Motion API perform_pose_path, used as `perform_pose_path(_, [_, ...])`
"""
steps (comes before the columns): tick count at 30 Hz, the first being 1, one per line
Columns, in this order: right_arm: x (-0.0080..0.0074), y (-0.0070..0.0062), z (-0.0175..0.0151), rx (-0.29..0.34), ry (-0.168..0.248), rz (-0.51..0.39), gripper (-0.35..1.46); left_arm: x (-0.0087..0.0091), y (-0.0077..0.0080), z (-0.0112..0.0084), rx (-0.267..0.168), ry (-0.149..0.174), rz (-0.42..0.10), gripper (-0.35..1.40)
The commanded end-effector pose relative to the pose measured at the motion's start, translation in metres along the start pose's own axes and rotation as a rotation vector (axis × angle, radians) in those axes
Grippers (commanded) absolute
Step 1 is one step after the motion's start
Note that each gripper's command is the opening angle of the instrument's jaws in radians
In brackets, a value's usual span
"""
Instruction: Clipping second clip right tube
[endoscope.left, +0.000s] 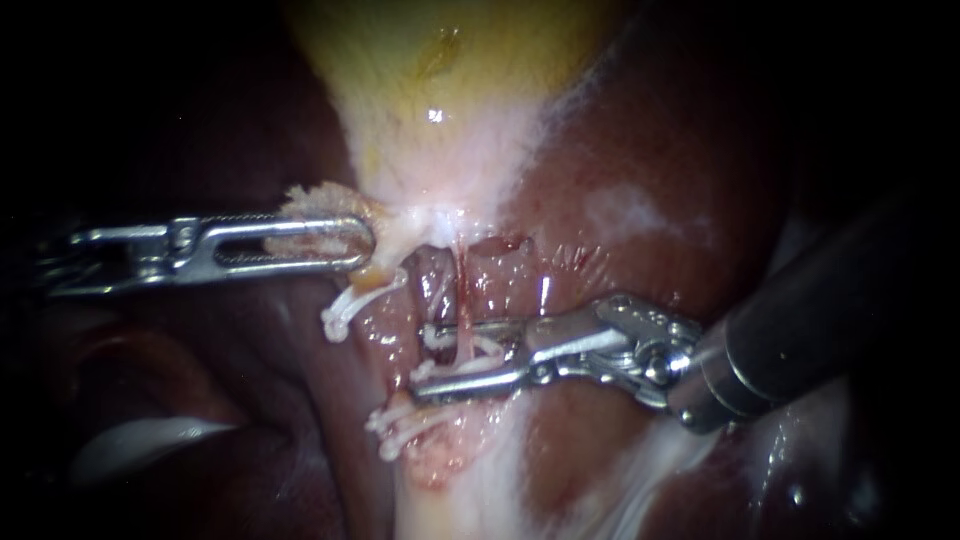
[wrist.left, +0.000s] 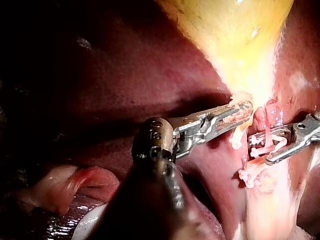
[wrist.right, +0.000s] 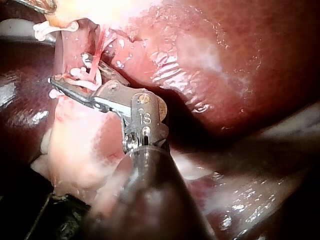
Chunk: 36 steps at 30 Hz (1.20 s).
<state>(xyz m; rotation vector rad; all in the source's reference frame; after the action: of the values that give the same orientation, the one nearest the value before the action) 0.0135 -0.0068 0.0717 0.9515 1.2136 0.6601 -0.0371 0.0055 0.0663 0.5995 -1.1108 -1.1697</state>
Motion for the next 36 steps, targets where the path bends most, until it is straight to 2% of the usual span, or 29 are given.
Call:
perform_pose_path(1, [0.0001, -0.0002, 0.0, 0.009, 0.005, 0.004, 0.45, 0.0, 0.0, 0.0, 0.0, 0.0, 0.0, -0.35])
perform_pose_path(6, [0.0012, -0.0016, -0.0001, 0.077, 0.033, 0.029, 0.44, 0.0, 0.0, 0.0, 0.0, 0.0, 0.0, -0.35])
perform_pose_path(11, [0.002, -0.0028, -0.0001, 0.103, 0.049, 0.044, 0.44, 0.0, 0.0, 0.0, -0.001, 0.0, 0.0, -0.35])
perform_pose_path(26, [0.0021, -0.0029, 0.0, 0.101, 0.05, 0.056, 0.4, 0.0, 0.0, 0.0, -0.001, 0.0, 0.0, -0.35])
perform_pose_path(32, [0.0022, -0.0025, -0.0001, 0.078, 0.061, 0.057, 0.19, 0.0, 0.0, 0.0, -0.001, 0.0, 0.0, -0.35])
perform_pose_path(33, [0.0022, -0.0024, -0.0002, 0.075, 0.062, 0.057, 0.12, 0.0, 0.0, 0.0, -0.001, 0.0, 0.0, -0.35])
perform_pose_path(36, [0.0023, -0.0021, -0.0002, 0.054, 0.072, 0.058, -0.3, 0.0, 0.0, 0.0, -0.001, 0.0, 0.0, -0.35])
